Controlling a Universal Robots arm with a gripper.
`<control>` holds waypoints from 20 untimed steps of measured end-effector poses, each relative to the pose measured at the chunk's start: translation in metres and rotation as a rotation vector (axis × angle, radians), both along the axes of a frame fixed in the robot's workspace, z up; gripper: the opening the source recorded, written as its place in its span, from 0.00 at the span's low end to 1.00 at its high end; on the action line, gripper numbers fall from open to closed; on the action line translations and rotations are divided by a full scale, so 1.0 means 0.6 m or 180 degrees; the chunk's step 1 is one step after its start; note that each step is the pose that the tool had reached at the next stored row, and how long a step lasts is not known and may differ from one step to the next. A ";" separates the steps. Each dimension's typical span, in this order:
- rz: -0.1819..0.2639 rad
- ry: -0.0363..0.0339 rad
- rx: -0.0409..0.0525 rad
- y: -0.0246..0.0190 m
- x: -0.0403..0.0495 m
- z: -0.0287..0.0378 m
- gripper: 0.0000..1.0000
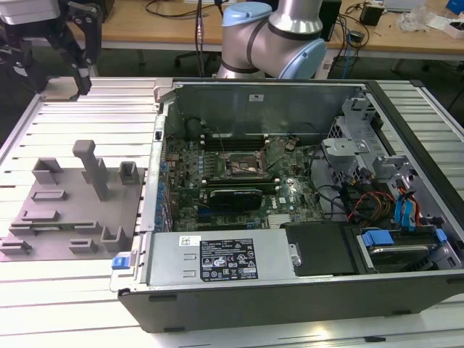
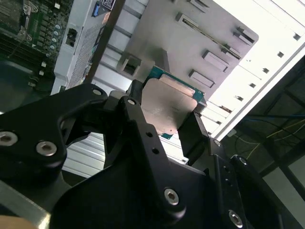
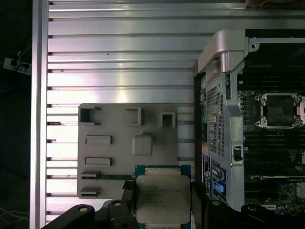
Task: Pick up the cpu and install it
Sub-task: 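Pick up the cpu and move it towards the insertion slot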
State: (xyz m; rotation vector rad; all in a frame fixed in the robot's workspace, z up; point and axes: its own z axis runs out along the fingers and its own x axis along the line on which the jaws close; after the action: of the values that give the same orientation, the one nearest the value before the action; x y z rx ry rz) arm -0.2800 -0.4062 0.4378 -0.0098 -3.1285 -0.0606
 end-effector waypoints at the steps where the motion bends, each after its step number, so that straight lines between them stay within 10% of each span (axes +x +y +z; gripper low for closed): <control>1: 0.0000 0.0000 0.0000 0.0000 0.003 0.000 0.55; 20: 0.0000 0.0000 0.0000 -0.0001 0.087 0.000 0.55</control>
State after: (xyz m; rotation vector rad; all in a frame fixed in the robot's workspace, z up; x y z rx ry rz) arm -0.2276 -0.4063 0.4379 -0.0099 -3.1285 -0.0606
